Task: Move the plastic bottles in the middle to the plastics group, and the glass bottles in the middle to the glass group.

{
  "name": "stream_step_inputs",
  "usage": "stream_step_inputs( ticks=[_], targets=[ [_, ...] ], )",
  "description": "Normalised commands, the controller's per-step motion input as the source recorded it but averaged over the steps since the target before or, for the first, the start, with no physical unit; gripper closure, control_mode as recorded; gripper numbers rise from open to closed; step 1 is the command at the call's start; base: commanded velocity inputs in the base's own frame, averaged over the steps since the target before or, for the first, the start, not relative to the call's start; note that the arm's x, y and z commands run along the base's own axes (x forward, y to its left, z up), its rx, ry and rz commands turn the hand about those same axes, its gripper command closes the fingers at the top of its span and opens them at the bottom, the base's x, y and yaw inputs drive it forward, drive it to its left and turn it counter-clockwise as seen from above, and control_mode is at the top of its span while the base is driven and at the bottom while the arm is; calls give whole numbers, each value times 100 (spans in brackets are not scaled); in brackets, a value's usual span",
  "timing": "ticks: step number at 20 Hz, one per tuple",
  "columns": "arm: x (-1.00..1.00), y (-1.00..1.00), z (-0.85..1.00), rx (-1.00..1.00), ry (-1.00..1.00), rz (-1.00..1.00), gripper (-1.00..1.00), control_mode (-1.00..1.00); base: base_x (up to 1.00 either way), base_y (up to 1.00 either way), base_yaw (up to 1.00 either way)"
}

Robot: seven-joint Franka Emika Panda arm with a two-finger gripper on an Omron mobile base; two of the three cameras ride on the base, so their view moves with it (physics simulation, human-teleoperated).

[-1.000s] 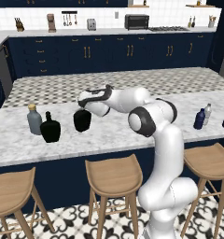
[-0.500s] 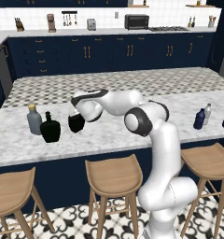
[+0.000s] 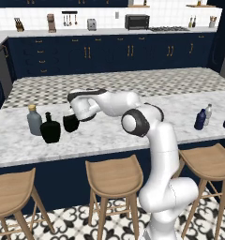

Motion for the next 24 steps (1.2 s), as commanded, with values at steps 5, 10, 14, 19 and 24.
stream_step_inputs(
  ticks=[5, 10, 14, 19, 24],
  targets=[
    [1, 27, 12, 1, 2, 0, 100, -100, 0, 0, 0],
    [8, 22, -6, 0, 0, 0, 100, -100, 0, 0, 0],
    [0, 23, -16, 0, 0, 0, 100, -100, 0, 0, 0],
    [-9, 6, -6, 0, 0, 0, 100, -100, 0, 0, 0],
    [-1, 0, 1, 0, 0, 0, 100, -100, 0, 0, 0]
  ],
)
